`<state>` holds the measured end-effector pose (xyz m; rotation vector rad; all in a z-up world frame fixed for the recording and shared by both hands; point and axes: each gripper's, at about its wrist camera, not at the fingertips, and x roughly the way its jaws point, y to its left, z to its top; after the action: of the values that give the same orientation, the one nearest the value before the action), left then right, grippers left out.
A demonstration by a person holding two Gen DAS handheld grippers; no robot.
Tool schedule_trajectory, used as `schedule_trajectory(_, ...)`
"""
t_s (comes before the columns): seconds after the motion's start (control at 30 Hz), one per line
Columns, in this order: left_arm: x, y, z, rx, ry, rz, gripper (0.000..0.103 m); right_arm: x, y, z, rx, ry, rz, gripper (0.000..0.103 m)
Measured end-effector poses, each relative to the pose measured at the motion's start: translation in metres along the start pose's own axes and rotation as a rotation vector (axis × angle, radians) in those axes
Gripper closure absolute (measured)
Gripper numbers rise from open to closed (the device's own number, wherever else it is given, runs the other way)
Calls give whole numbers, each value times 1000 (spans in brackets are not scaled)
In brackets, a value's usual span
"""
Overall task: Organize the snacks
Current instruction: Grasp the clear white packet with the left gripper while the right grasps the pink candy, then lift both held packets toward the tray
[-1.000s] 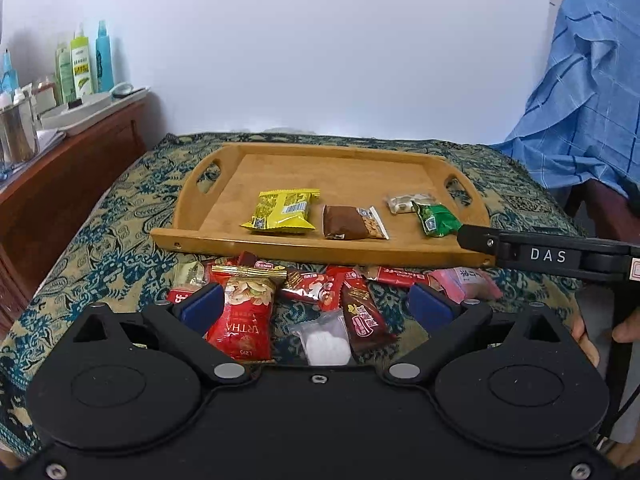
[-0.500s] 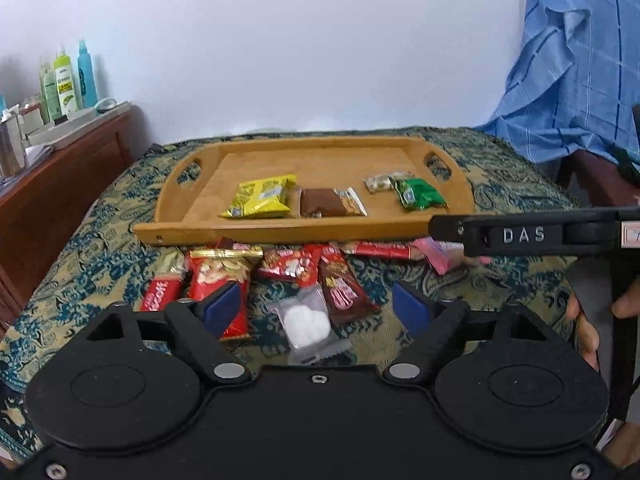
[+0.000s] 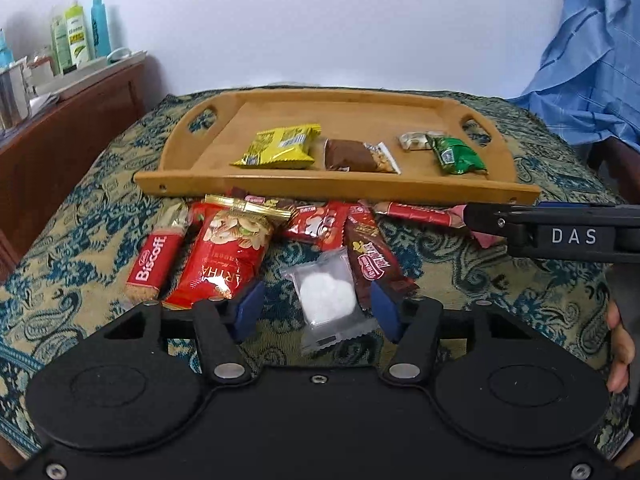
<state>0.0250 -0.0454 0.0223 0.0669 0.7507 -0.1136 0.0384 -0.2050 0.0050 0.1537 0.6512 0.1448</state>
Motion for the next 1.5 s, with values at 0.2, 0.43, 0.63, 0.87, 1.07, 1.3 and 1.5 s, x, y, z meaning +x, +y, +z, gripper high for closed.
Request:
schedule_trajectory(0.2, 7, 1, -1, -13, 19, -5, 52, 4, 3, -1, 4, 0, -3, 16)
schedule_trajectory(0.43, 10, 0, -2, -20, 23, -17, 65, 7, 5, -3, 11, 1, 1, 30)
schedule_trajectory(0.63, 6, -6, -1, 9, 21, -10, 73, 7, 6, -4, 14, -16, -35, 46)
schedule_trajectory(0.87, 4, 0, 0, -8, 18, 2, 73, 7, 5, -5, 29, -20, -30, 34)
schedule_trajectory(1.07, 4, 2, 0, -14, 19, 10, 73, 9, 11, -8, -4, -20, -45, 30)
schedule_trajectory(1.3, 6, 1, 0, -12, 19, 16, 73, 15, 21, -13, -47, -25, -48, 37)
schedule_trajectory(1.5, 1, 2, 2, -9, 4, 23, 73, 9, 20, -12, -21, -49, -58, 57)
